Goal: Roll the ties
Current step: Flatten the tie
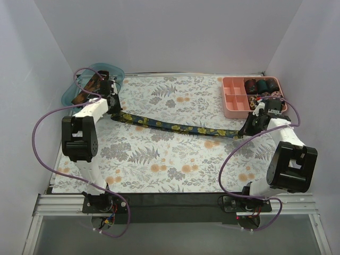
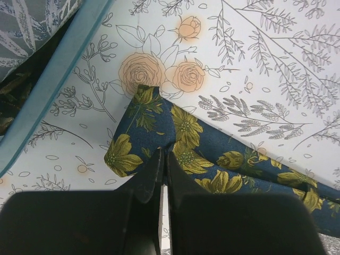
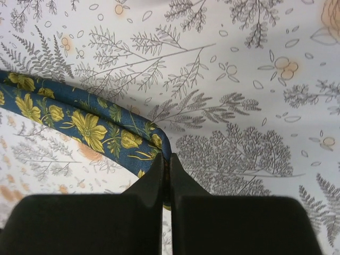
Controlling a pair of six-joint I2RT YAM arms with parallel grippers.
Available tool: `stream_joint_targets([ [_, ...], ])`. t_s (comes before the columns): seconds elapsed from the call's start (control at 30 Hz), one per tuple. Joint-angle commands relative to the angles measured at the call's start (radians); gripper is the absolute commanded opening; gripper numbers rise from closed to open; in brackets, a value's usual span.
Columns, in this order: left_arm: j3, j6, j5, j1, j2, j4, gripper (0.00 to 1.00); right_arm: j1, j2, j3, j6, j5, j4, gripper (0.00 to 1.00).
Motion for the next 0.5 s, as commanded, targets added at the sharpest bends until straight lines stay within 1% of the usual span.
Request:
stream_joint_targets([
  [0.0, -0.011, -0.015, 0.019, 0.011, -0.087, 0.004, 0.0, -0.025, 0.021, 0.061, 0.099, 0.007, -0.185, 0.01],
  [0.1, -0.059, -0.03, 0.018, 0.011, -0.105, 0.022, 0.0, -0.04, 0.032, 0.077, 0.133, 0.007, -0.225, 0.01],
  [0.17, -0.076, -0.035, 0.035, 0.011, -0.088, 0.033, 0.0, -0.042, 0.046, 0.086, 0.141, 0.012, -0.234, 0.01],
  [0.2, -0.074, -0.035, 0.044, 0.011, -0.085, 0.037, 0.03, -0.042, 0.052, 0.094, 0.141, 0.012, -0.239, 0.01],
  [0.23, -0.074, -0.033, 0.053, 0.011, -0.084, 0.039, 0.08, -0.042, 0.059, 0.097, 0.139, 0.015, -0.24, 0.01],
  [0.27, -0.08, -0.033, 0.059, 0.011, -0.099, 0.047, 0.19, -0.042, 0.059, 0.098, 0.136, 0.021, -0.242, 0.01],
  [0.3, -0.094, -0.022, 0.058, 0.011, -0.114, 0.076, 0.27, -0.04, 0.058, 0.1, 0.132, 0.038, -0.245, 0.01],
  [0.37, -0.128, -0.01, 0.044, 0.011, -0.165, 0.099, 0.39, -0.042, 0.052, 0.1, 0.123, 0.07, -0.253, 0.01],
  [0.4, -0.136, 0.001, 0.027, 0.011, -0.177, 0.106, 0.48, -0.042, 0.047, 0.1, 0.118, 0.111, -0.257, 0.01],
  [0.43, -0.142, 0.005, 0.023, 0.011, -0.183, 0.11, 0.53, -0.042, 0.043, 0.1, 0.118, 0.133, -0.26, 0.01],
  [0.47, -0.155, 0.007, 0.019, 0.011, -0.189, 0.108, 0.55, -0.043, 0.039, 0.1, 0.116, 0.148, -0.262, 0.01],
])
